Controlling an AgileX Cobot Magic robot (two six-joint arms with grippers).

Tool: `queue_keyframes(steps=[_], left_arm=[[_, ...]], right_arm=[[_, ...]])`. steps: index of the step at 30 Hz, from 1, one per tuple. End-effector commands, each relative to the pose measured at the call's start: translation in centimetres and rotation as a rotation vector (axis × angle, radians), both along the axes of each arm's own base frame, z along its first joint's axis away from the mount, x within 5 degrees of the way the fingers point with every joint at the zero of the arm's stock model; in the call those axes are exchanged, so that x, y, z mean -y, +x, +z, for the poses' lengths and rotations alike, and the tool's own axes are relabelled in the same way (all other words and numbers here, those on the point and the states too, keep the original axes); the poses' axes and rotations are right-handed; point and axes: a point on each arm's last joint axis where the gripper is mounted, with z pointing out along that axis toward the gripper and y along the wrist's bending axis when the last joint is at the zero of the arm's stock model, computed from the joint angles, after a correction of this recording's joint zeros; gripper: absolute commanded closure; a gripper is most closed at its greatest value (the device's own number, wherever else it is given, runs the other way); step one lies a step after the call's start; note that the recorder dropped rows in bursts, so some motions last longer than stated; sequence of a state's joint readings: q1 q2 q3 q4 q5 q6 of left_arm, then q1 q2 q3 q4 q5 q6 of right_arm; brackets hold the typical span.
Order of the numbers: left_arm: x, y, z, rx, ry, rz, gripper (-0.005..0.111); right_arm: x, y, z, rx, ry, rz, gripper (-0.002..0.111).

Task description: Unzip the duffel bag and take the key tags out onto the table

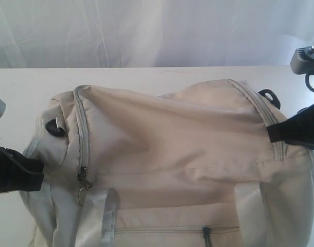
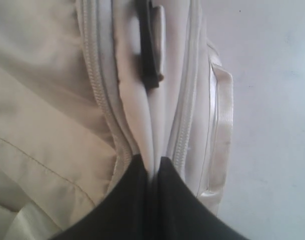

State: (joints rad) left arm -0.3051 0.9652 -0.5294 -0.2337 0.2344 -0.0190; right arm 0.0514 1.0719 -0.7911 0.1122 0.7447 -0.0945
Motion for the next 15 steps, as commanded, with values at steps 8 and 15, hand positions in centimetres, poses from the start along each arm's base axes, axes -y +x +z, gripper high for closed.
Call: queue_keyframes(steps=[8,15], left_arm=[[-0.2,2.1,5.7,0.230,0.140,-0.065,0.107],[-1.6,2.3,6.4,0.189,0.221,-0.032,0.107]], right_arm=[[0.0,2.8,-2.3,-0.041,0.019,-0.031,0.108],[0.0,3.8,-2.2,-0.045,0.019,-0.030,0.107]])
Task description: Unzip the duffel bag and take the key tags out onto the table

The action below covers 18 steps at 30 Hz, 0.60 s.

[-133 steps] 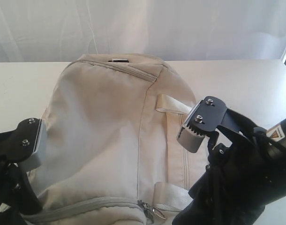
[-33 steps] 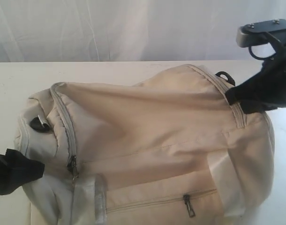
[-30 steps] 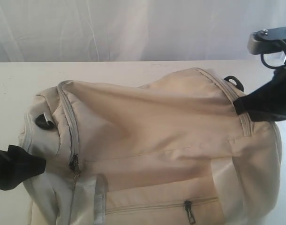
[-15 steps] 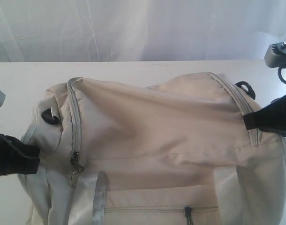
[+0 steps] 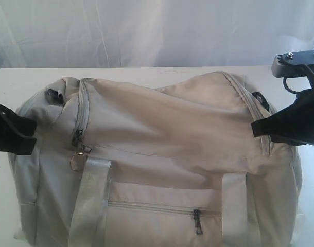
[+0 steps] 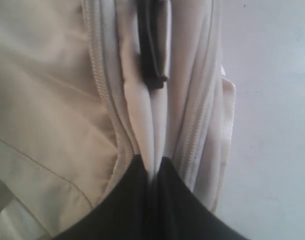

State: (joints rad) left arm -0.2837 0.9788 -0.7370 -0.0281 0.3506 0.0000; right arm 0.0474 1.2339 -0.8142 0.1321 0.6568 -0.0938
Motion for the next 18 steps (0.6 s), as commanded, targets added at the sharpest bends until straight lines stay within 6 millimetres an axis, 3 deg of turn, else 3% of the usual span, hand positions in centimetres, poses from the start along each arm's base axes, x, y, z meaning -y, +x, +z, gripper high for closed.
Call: queue_keyframes(steps=[1,6,10,14,18], left_arm=[[-1.3,0.3,1.0,0.039,0.049,0.047,0.107],[-1.7,0.2,0.8,0.015,0.055,0.062,0.107],[-1.7,0.1,0.7,-0.001,0.053,0.062,0.107],[-1.7,-0.1,0.5,-0.033,0.061,0.060,0.107],[-1.6,-0.1,0.5,-0.039,0.046,0.061,0.107]], right_arm=[[0.1,0.3,0.3,0.004,0.009,-0.012,0.106],[0.1,0.2,0.8,0.018,0.017,-0.013,0.079],[-0.1,-0.2,3.1,0.083,0.026,0.004,0.057],[-0.2,-1.3,7.1,0.234,0.013,0.059,0.053],[-1.1,-2.0,9.5,0.315,0.091,0.125,0.053]])
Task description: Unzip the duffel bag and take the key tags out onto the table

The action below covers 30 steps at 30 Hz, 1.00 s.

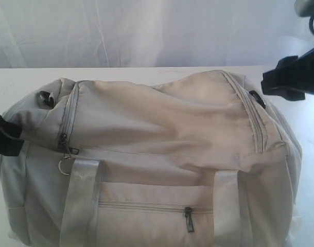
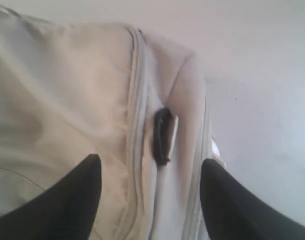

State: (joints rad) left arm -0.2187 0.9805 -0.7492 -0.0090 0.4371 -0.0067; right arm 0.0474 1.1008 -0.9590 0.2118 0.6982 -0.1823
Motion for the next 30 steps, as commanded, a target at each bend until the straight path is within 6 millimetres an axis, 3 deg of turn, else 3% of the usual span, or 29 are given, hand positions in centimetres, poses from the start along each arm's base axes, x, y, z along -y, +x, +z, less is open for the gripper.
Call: queue_keyframes(steps=[1,6,7,8,11,17,20,30], left_arm=[[-0.3,-0.1,0.7,0.030,0.013,0.002,0.107],[-0.1,-0.1,0.7,0.022,-0.020,0.007,0.107],[-0.1,-0.1,0.7,0.022,-0.020,0.007,0.107],[-0.1,-0.1,0.7,0.019,-0.019,0.007,0.107],[-0.1,-0.3,0.6,-0.002,-0.015,0.005,0.107],[-0.1,-0.3,0.6,-0.002,-0.017,0.005,0.107],[-0.1,-0.4,1.3,-0.014,-0.014,0.001,0.107],[-0.1,-0.4,2.2,-0.015,-0.014,-0.003,0.107]], right_arm=[[-1.2,-0.8,2.4,0.076,0.081,0.112,0.053],[-6.5,-0.8,2.0,0.045,0.247,0.426,0.053],[-9.2,-0.6,1.1,0.018,0.275,0.545,0.053],[-10.4,-0.5,0.7,0.008,0.277,0.583,0.053],[-17.0,0.7,-3.2,-0.011,0.216,0.706,0.053],[-25.4,2.9,-6.6,-0.051,0.185,0.809,0.051],[-26.7,3.9,-8.2,-0.086,0.175,0.807,0.051],[-26.5,4.4,-9.4,-0.110,0.098,0.784,0.046]])
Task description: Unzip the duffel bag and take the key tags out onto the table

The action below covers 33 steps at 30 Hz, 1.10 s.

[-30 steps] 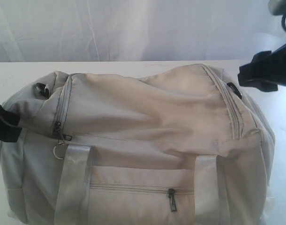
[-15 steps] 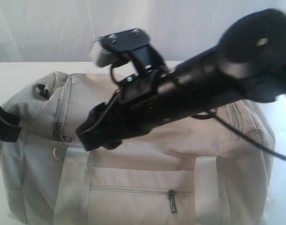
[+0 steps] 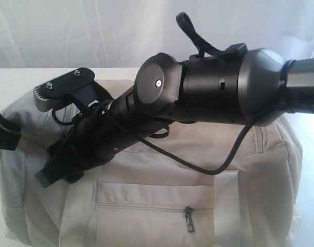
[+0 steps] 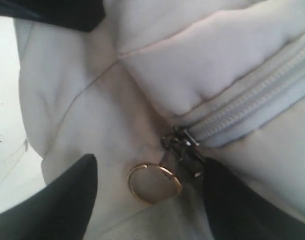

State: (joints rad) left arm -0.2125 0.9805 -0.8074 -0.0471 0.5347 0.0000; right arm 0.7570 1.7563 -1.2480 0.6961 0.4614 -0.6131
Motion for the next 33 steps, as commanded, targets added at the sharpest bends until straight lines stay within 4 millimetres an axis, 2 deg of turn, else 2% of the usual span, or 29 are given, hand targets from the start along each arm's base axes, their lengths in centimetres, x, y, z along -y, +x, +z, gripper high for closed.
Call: queue_keyframes(steps=[1,5,7,10,14,15,19,22,27,29,33], left_arm=[[-0.2,-0.2,0.9,0.027,0.008,0.000,0.107],[-0.2,-0.2,0.9,0.023,0.005,0.000,0.107],[-0.2,-0.2,0.9,0.022,0.005,0.000,0.107],[-0.2,-0.2,0.9,0.022,0.005,0.000,0.107],[-0.2,-0.2,0.9,0.022,0.005,0.000,0.107],[-0.2,-0.3,0.8,0.014,0.006,-0.001,0.107],[-0.2,-0.4,0.7,-0.004,0.010,-0.003,0.107],[-0.2,-0.5,0.7,-0.014,0.012,-0.004,0.107],[-0.2,-0.6,0.5,-0.029,0.015,-0.005,0.107],[-0.2,-0.6,0.5,-0.031,0.015,-0.005,0.107],[-0.2,-0.6,0.5,-0.031,0.015,-0.005,0.107]], right_arm=[[-0.2,0.2,-0.5,-0.005,-0.018,0.002,0.046],[-0.4,0.3,-1.7,-0.041,-0.045,0.013,0.047],[-0.4,0.3,-2.0,-0.048,-0.049,0.013,0.053],[-0.4,0.3,-1.8,-0.046,-0.047,0.013,0.074],[-0.2,0.1,-0.5,-0.013,-0.026,0.013,0.107],[0.0,0.0,0.5,0.017,-0.006,0.008,0.108],[0.9,-0.6,3.6,0.110,0.031,0.009,0.108],[1.4,-1.1,4.9,0.130,0.051,0.015,0.108],[1.6,-1.5,5.3,0.121,0.050,0.032,0.108],[1.6,-1.6,5.3,0.117,0.048,0.034,0.099],[1.6,-1.3,5.5,0.141,0.061,0.016,0.072]])
